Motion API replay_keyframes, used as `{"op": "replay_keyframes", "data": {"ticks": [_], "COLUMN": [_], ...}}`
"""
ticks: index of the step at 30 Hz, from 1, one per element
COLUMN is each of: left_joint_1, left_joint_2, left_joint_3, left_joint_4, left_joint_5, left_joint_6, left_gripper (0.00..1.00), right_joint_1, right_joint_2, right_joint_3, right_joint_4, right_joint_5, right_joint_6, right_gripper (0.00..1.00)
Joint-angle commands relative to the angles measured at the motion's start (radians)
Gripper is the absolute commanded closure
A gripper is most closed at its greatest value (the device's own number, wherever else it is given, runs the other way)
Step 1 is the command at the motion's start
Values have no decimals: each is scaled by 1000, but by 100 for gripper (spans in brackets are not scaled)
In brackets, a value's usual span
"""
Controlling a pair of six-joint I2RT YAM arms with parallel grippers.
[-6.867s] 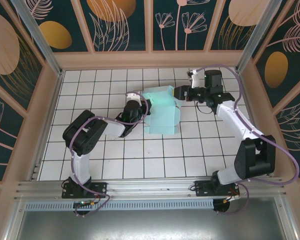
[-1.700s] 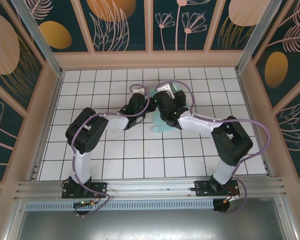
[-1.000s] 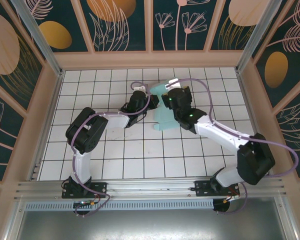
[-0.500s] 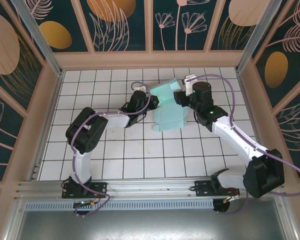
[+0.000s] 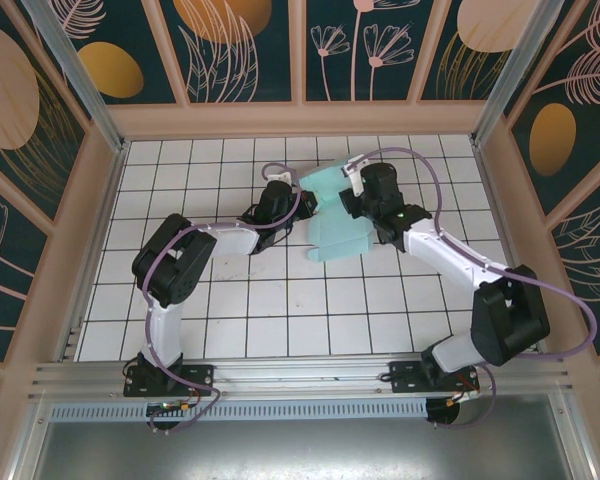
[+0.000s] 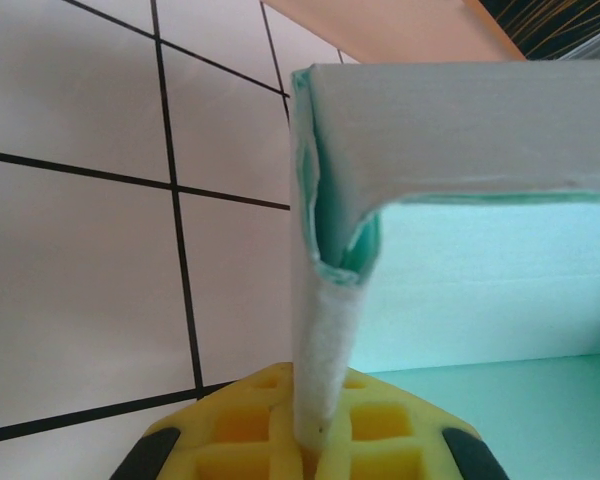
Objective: Fold the paper box
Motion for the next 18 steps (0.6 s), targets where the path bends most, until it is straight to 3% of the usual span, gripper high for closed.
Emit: {"op": "replay_keyframes", "data": {"ticks": [1, 11, 16, 18], "left_joint_1": [-7, -7, -7, -7], "left_joint_2": [13, 9, 9, 7], "left_joint_3": [33, 27, 25, 23], "left_joint_4": [28, 38, 40, 42], "left_joint_5": [36, 40, 45, 47], "left_joint_6": [10, 9, 5, 4], "left_gripper": [100, 100, 100, 100], "right_joint_1": [23, 81, 111, 119], "right_joint_2": [34, 114, 160, 168], "right_joint_3": [39, 77, 80, 75], "right_joint_4": [-11, 32, 60, 69], "right_joint_5": [65, 363, 488, 504], "right_joint_6": [-42, -75, -118, -124], "right_gripper": [56, 71, 83, 93]}}
